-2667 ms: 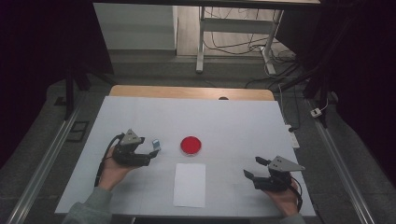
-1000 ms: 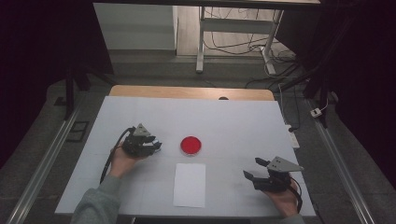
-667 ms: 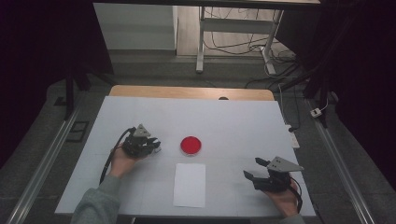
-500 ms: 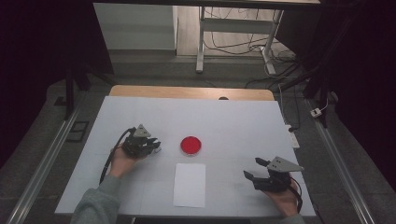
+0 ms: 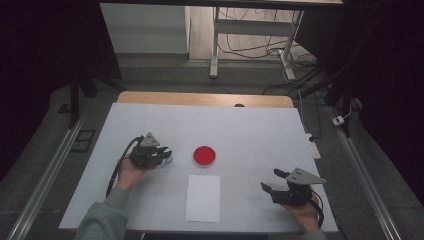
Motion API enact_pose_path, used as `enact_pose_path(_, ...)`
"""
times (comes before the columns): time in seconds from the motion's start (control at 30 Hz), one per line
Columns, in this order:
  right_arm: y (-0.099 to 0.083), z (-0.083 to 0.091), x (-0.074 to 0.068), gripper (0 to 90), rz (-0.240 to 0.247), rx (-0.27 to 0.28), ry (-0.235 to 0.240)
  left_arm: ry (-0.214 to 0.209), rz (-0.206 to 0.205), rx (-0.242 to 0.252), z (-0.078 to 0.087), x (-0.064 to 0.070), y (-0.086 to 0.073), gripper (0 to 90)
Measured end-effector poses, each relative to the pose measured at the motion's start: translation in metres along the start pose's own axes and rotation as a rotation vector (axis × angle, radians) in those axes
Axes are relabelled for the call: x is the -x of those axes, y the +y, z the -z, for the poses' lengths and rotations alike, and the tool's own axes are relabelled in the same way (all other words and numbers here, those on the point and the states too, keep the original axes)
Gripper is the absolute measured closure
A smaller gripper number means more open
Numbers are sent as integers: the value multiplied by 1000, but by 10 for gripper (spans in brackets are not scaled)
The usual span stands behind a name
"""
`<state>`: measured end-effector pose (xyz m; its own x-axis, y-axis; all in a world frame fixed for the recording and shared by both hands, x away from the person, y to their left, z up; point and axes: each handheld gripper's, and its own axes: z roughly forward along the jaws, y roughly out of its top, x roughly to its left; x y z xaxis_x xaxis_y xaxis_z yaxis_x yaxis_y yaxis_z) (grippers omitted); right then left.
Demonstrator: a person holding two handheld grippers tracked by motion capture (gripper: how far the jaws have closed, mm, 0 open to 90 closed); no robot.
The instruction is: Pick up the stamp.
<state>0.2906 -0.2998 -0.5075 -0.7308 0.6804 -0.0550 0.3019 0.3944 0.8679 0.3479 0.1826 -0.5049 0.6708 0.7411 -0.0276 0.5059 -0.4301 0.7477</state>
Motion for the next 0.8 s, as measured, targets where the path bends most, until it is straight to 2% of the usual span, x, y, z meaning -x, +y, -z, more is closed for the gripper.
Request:
enact_pose_path(0.17,0,0,0,275,1,0,0,-15,9,22,4,1,2,752)
enact_pose_path(0.37,0,0,0,276,2,6,-4,-44,42,65,11,2,4,752)
enact_pose_path(0.8,0,0,0,276,6,8,-11,-78,49,112,21,8,9,752)
